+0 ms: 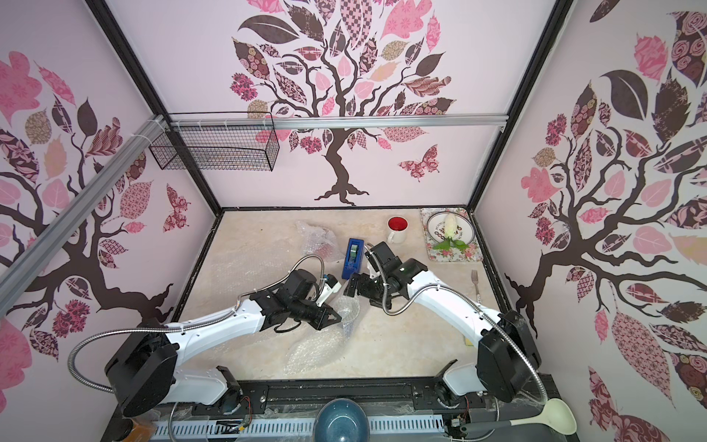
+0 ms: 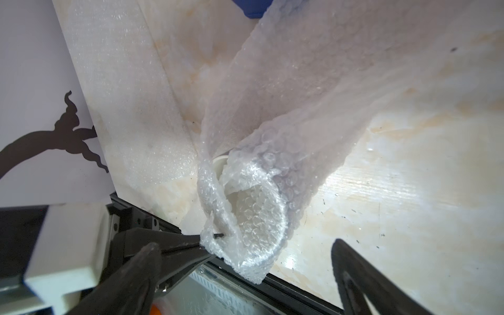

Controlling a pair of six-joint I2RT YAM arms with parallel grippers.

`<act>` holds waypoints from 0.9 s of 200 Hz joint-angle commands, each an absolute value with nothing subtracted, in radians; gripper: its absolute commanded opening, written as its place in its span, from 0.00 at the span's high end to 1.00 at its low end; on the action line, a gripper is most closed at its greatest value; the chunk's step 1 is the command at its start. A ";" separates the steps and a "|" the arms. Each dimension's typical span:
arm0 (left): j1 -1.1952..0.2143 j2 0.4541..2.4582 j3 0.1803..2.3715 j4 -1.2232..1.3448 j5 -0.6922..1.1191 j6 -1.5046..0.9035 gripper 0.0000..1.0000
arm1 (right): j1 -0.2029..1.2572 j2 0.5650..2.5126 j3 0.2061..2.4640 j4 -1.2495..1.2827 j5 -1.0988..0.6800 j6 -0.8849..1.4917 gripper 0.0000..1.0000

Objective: Wrap mugs in bubble wrap
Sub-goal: Wrap the mug in bubble wrap.

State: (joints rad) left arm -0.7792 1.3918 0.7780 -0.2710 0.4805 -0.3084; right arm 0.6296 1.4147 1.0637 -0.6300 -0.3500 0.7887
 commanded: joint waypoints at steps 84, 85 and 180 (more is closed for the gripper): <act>-0.776 1.425 0.831 -0.305 0.451 -0.299 0.87 | 0.684 1.633 1.011 -0.612 -0.256 0.750 0.22; -0.776 1.425 0.833 -0.306 0.446 -0.305 0.86 | 0.684 1.635 1.011 -0.615 -0.252 0.750 0.23; -0.561 1.397 0.873 -0.292 0.519 -0.443 0.50 | 0.685 1.637 1.025 -0.599 -0.210 0.756 0.34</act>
